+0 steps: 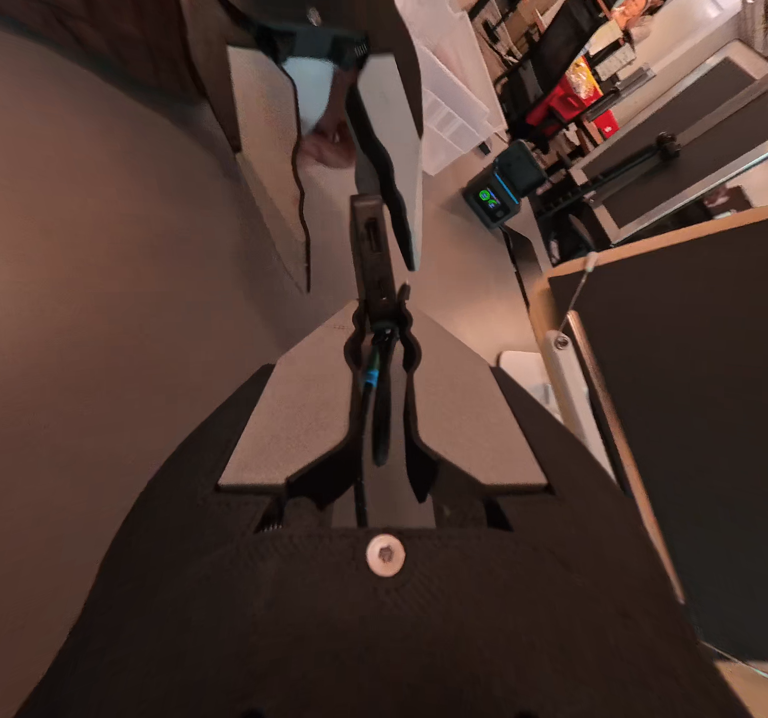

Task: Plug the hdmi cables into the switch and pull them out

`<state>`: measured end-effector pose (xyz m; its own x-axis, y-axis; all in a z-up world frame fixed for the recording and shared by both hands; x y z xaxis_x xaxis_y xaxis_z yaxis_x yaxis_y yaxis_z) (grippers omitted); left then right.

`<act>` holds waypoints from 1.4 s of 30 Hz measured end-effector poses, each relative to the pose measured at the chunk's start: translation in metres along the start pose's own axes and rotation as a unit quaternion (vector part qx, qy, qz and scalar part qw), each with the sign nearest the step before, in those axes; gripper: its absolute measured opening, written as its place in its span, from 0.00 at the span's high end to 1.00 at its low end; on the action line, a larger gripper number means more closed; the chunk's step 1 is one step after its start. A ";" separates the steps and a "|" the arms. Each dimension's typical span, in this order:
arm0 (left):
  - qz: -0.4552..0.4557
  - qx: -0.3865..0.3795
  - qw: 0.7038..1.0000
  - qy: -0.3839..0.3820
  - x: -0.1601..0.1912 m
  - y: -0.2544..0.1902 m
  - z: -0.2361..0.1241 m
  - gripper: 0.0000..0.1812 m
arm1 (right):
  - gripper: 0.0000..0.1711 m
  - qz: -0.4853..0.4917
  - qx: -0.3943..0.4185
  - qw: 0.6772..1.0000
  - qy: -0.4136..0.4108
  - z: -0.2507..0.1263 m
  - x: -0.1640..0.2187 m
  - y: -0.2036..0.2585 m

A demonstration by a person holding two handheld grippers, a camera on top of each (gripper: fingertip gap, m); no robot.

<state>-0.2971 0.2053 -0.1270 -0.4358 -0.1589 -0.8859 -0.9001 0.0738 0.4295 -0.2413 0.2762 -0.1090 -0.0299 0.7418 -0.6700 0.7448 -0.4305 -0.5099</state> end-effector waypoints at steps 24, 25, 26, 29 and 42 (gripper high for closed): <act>0.048 -0.056 0.996 -0.053 -0.010 0.009 -0.007 0.91 | 0.93 -0.014 -0.017 0.994 -0.107 -0.010 -0.007 -0.005; 0.055 -0.060 0.995 -0.051 -0.010 0.009 -0.007 0.91 | 0.93 0.000 -0.018 0.994 -0.105 -0.009 -0.005 -0.006; 0.062 -0.062 0.995 -0.050 -0.010 0.008 -0.006 0.91 | 0.92 0.011 -0.021 0.994 -0.104 -0.008 -0.004 -0.007; 0.090 -0.068 0.993 -0.042 -0.008 0.004 -0.002 0.93 | 0.91 0.031 -0.018 0.995 -0.095 -0.003 0.001 -0.010; 0.284 -0.224 0.927 0.099 0.034 0.046 0.001 0.94 | 0.75 0.338 -0.069 0.938 -0.013 0.020 0.055 -0.025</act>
<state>-0.3532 0.2045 -0.1376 -0.7902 -0.4014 -0.4631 -0.4135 -0.2087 0.8863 -0.2743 0.3177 -0.1439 0.4668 0.3092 -0.8285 0.6785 -0.7262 0.1112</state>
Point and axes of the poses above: each gripper's, where its closed fingertips meet, z out along the fingers, x out of its underside, y = z × x across the jaws, the point moved 5 cm from there along -z, back along the fingers, and after that the axes turned 14 degrees about -x, right-handed, at the moved point
